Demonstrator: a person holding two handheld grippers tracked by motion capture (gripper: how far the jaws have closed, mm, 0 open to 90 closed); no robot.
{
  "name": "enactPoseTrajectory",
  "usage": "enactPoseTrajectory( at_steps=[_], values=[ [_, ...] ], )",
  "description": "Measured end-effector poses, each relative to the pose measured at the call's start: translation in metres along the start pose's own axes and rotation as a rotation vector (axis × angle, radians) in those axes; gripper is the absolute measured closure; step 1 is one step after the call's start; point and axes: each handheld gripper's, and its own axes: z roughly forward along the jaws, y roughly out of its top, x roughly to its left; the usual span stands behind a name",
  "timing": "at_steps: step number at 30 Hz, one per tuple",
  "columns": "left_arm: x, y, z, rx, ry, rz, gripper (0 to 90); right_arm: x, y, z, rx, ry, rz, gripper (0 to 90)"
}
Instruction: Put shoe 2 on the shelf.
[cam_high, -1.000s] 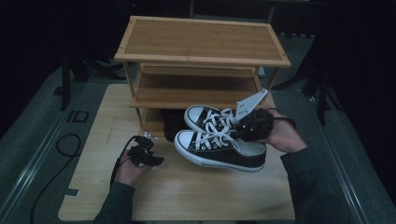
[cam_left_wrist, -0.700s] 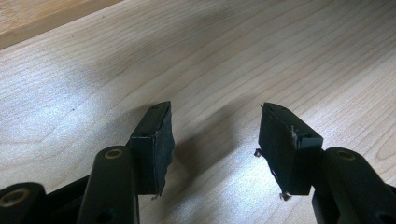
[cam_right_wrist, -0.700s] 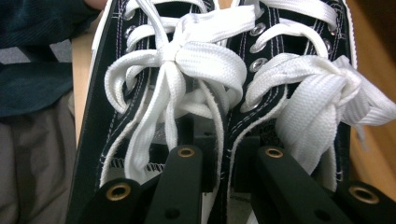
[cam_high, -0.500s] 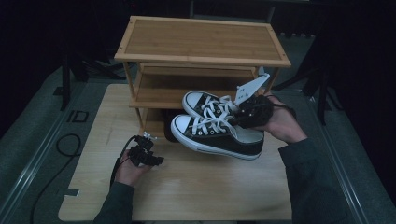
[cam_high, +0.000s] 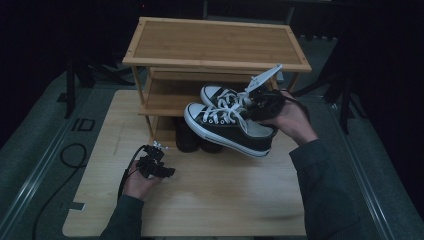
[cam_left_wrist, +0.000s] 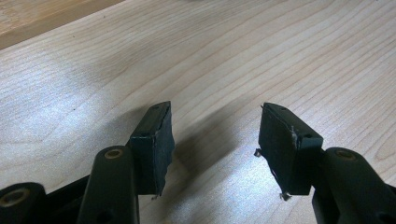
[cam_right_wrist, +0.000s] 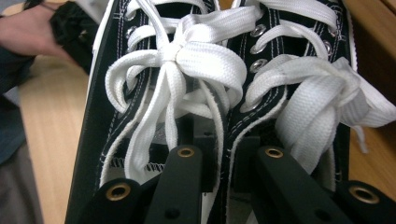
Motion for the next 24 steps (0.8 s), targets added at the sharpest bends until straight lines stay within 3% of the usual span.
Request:
enactPoseTrajectory(
  at_steps=[24],
  values=[
    [0.001, 0.0, -0.003, -0.009, 0.001, -0.001, 45.1, -0.006, 0.017, 0.027, -0.013, -0.117, 0.132, 84.5]
  ],
)
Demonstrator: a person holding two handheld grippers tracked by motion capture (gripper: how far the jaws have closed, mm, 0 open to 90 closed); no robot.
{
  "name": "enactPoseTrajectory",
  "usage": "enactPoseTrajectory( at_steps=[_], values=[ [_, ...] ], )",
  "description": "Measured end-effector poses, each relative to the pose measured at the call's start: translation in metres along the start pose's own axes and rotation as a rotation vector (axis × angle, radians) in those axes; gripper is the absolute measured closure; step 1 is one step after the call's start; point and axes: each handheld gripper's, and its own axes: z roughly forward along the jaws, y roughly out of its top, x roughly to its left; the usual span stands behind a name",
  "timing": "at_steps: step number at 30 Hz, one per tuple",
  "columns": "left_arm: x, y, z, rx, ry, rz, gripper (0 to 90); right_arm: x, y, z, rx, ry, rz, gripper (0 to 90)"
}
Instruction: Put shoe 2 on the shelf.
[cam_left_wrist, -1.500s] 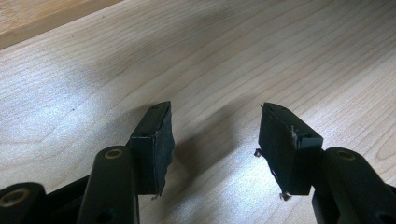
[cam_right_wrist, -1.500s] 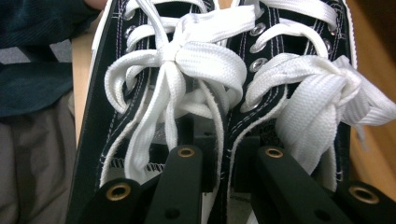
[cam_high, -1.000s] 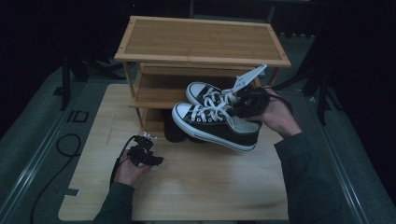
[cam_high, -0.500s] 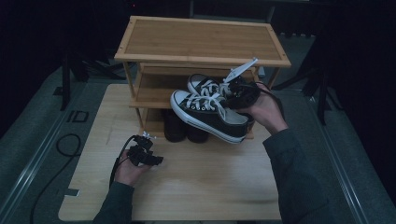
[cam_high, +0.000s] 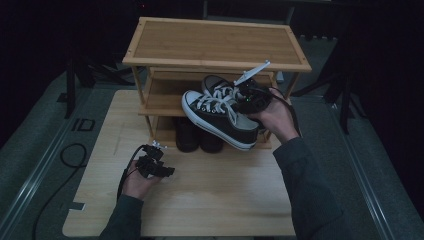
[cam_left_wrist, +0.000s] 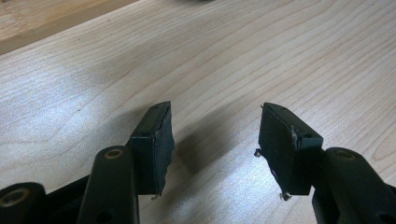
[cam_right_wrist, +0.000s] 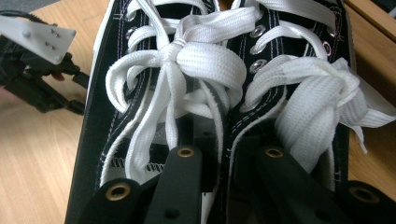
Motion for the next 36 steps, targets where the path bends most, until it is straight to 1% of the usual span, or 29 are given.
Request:
enactPoseTrajectory(
  at_steps=[7, 8, 9, 10, 15, 16, 17, 18, 19, 20, 21, 22, 23, 24, 25, 26, 27, 28, 29, 30, 31, 32, 33, 34, 35, 36],
  values=[
    [0.0, 0.0, 0.0, -0.001, -0.002, -0.003, 45.1, 0.0, 0.001, 0.004, -0.007, -0.018, 0.019, 84.4],
    [0.0, 0.0, -0.001, -0.003, -0.003, -0.002, 45.1, 0.0, 0.001, 0.005, -0.01, -0.029, 0.025, 84.4],
    [0.0, 0.0, -0.001, -0.003, -0.003, -0.002, 45.1, 0.0, 0.001, 0.005, -0.01, -0.029, 0.025, 84.4],
    [0.0, 0.0, -0.001, -0.003, -0.002, -0.001, 45.1, 0.001, 0.002, 0.007, -0.016, -0.041, 0.034, 84.3],
    [0.001, 0.0, -0.001, -0.003, -0.003, -0.002, 45.1, 0.001, 0.002, 0.008, -0.024, -0.059, 0.049, 84.2],
    [0.001, 0.0, -0.001, -0.004, -0.001, -0.003, 45.1, 0.002, 0.002, 0.009, -0.031, -0.076, 0.055, 84.2],
    [0.001, 0.0, -0.001, -0.004, -0.001, -0.003, 45.1, 0.002, 0.002, 0.009, -0.031, -0.076, 0.055, 84.2],
    [0.001, 0.0, -0.001, -0.005, -0.001, -0.003, 45.1, 0.003, 0.002, 0.009, -0.035, -0.09, 0.064, 84.2],
    [0.001, 0.0, -0.001, -0.005, -0.001, -0.003, 45.1, 0.003, 0.002, 0.009, -0.035, -0.09, 0.064, 84.2],
    [0.001, 0.0, -0.001, -0.004, -0.001, -0.002, 45.1, 0.003, 0.002, 0.011, -0.037, -0.111, 0.075, 84.2],
    [0.001, 0.0, -0.001, -0.004, -0.001, -0.002, 45.1, 0.003, 0.002, 0.011, -0.037, -0.111, 0.075, 84.2],
    [0.0, 0.0, -0.001, -0.002, -0.002, -0.001, 45.1, 0.004, 0.002, 0.011, -0.042, -0.128, 0.086, 84.3],
    [0.0, 0.0, -0.001, -0.002, -0.002, -0.001, 45.1, 0.004, 0.002, 0.011, -0.042, -0.128, 0.086, 84.3],
    [0.0, 0.0, -0.001, -0.002, -0.002, -0.001, 45.1, 0.005, 0.003, 0.011, -0.05, -0.149, 0.104, 84.3],
    [0.0, 0.0, -0.001, -0.002, -0.002, -0.001, 45.1, 0.005, 0.003, 0.011, -0.05, -0.149, 0.104, 84.3],
    [0.001, 0.0, -0.001, -0.002, -0.002, -0.002, 45.1, 0.006, 0.003, 0.011, -0.056, -0.161, 0.111, 84.3],
    [0.001, 0.0, -0.001, -0.002, -0.001, -0.002, 45.1, 0.007, 0.003, 0.011, -0.06, -0.181, 0.117, 84.3],
    [0.0, 0.0, -0.001, -0.001, -0.001, -0.001, 45.1, 0.009, 0.003, 0.012, -0.066, -0.222, 0.136, 84.3],
    [0.0, 0.0, -0.001, 0.0, -0.001, 0.0, 45.1, 0.009, 0.003, 0.012, -0.066, -0.222, 0.136, 84.3],
    [0.0, 0.0, -0.001, -0.001, -0.003, 0.002, 45.1, 0.009, 0.002, 0.016, -0.062, -0.264, 0.146, 83.3],
    [0.0, 0.0, -0.001, -0.001, -0.003, 0.002, 45.1, 0.009, 0.002, 0.016, -0.062, -0.264, 0.146, 83.3],
    [0.0, 0.0, -0.002, -0.005, -0.002, 0.001, 45.1, 0.009, 0.002, 0.016, -0.064, -0.285, 0.141, 78.4],
    [0.0, 0.0, -0.002, -0.005, -0.002, 0.001, 45.1, 0.009, 0.002, 0.016, -0.064, -0.285, 0.141, 78.4],
    [0.0, 0.0, -0.003, -0.005, 0.0, 0.001, 45.1, 0.008, 0.003, 0.014, -0.061, -0.282, 0.124, 69.5],
    [0.0, 0.0, -0.003, -0.005, 0.0, 0.001, 45.1, 0.008, 0.003, 0.014, -0.061, -0.282, 0.124, 69.5],
    [0.0, 0.0, -0.002, -0.004, -0.001, 0.001, 45.1, 0.005, 0.003, 0.012, -0.051, -0.279, 0.095, 64.3]
  ],
)
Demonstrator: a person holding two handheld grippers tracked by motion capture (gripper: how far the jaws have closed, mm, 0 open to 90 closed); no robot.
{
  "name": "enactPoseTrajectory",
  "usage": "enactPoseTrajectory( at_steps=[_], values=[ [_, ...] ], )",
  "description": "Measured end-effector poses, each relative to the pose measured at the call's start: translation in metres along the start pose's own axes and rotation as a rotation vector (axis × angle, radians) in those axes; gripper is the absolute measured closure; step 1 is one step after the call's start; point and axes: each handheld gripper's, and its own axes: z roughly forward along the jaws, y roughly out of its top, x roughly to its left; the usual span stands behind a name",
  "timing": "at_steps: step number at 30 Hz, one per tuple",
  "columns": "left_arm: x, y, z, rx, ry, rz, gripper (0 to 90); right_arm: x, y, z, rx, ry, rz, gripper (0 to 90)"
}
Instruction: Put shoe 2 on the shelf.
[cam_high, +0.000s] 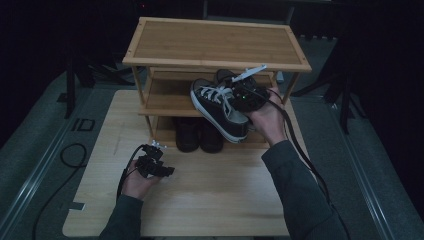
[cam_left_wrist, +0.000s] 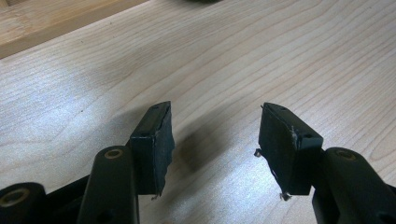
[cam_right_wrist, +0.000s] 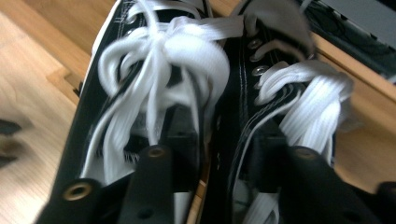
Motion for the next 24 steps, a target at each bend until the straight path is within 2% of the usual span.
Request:
enactPoseTrajectory(
  at_steps=[2, 4, 8, 9, 11, 16, 17, 19, 23, 24],
  values=[
    [0.0, 0.0, 0.0, 0.0, -0.002, 0.002, 45.1, -0.001, 0.0, -0.001, 0.004, 0.0, -0.019, 62.8],
    [0.0, 0.0, 0.001, 0.004, -0.003, 0.002, 45.1, -0.008, 0.0, -0.004, 0.01, 0.039, -0.07, 57.0],
    [-0.001, 0.0, 0.001, 0.003, -0.003, 0.0, 45.1, -0.017, 0.0, -0.009, 0.01, 0.118, -0.117, 54.1],
    [-0.001, 0.0, 0.001, 0.001, -0.003, 0.0, 45.1, -0.017, 0.0, -0.009, 0.01, 0.118, -0.117, 54.1],
    [-0.002, 0.001, -0.001, -0.004, -0.004, 0.001, 45.1, -0.022, -0.001, -0.015, 0.006, 0.148, -0.13, 53.2],
    [-0.003, 0.003, -0.004, -0.013, -0.008, 0.001, 45.1, -0.025, -0.002, -0.021, -0.005, 0.162, -0.141, 52.3],
    [-0.003, 0.003, -0.004, -0.012, -0.006, 0.005, 45.2, -0.028, -0.003, -0.031, -0.046, 0.186, -0.124, 53.2],
    [-0.005, 0.005, -0.005, -0.012, -0.005, 0.011, 45.2, -0.031, -0.003, -0.038, -0.075, 0.209, -0.12, 54.0],
    [-0.007, 0.008, -0.008, -0.023, -0.007, 0.024, 45.2, -0.033, -0.004, -0.044, -0.062, 0.238, -0.137, 55.5],
    [-0.008, 0.009, -0.009, -0.028, -0.007, 0.023, 45.2, -0.034, -0.004, -0.044, -0.067, 0.262, -0.132, 55.8]
  ],
)
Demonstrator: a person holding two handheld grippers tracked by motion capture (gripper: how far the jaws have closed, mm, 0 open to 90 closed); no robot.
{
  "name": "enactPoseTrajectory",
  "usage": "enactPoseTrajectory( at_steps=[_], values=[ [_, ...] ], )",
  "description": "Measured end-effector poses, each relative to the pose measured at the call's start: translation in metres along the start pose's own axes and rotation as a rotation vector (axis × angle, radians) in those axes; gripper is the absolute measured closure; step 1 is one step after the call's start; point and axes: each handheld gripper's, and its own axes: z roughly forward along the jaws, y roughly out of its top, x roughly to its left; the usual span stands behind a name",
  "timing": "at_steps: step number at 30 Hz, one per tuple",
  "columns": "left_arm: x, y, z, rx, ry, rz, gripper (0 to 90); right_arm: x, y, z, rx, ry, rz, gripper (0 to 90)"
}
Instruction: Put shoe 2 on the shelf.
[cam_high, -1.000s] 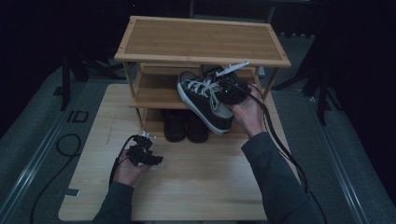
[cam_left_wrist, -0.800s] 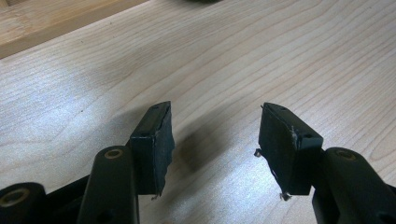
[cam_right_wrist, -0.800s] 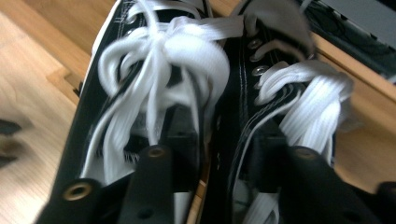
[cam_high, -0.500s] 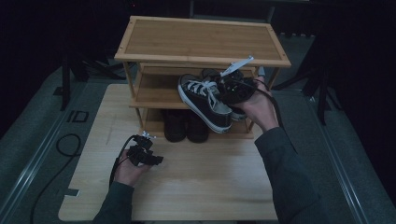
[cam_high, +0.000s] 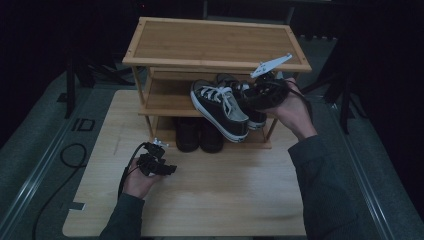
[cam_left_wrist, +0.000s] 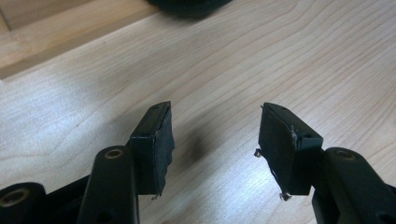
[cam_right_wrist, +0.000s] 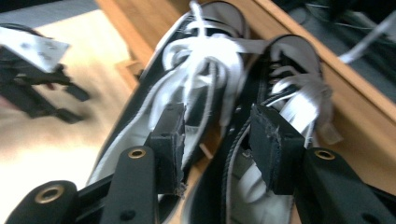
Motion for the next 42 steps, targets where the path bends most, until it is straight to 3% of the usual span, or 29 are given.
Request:
enactPoseTrajectory(
  at_steps=[2, 9, 13, 17, 28, 42],
  values=[
    [0.0, 0.001, -0.002, -0.007, -0.003, 0.002, 45.3, 0.0, -0.002, -0.002, -0.019, 0.037, 0.005, 56.5],
    [-0.001, -0.001, -0.007, -0.015, -0.014, 0.001, 45.6, 0.002, -0.004, -0.003, 0.003, 0.042, -0.011, 57.9],
    [-0.002, 0.001, -0.013, -0.037, -0.038, 0.024, 48.3, 0.003, -0.004, -0.004, 0.003, 0.071, -0.028, 58.2],
    [-0.004, 0.004, -0.015, -0.036, -0.028, 0.038, 49.6, 0.003, -0.004, -0.005, 0.004, 0.089, -0.031, 58.7],
    [-0.012, 0.01, -0.014, -0.005, -0.023, 0.081, 55.1, 0.004, -0.007, -0.011, 0.021, 0.12, -0.052, 62.0],
    [-0.015, 0.021, -0.022, -0.027, -0.035, 0.097, 56.9, 0.002, -0.014, -0.019, 0.002, 0.136, -0.056, 64.3]
  ],
)
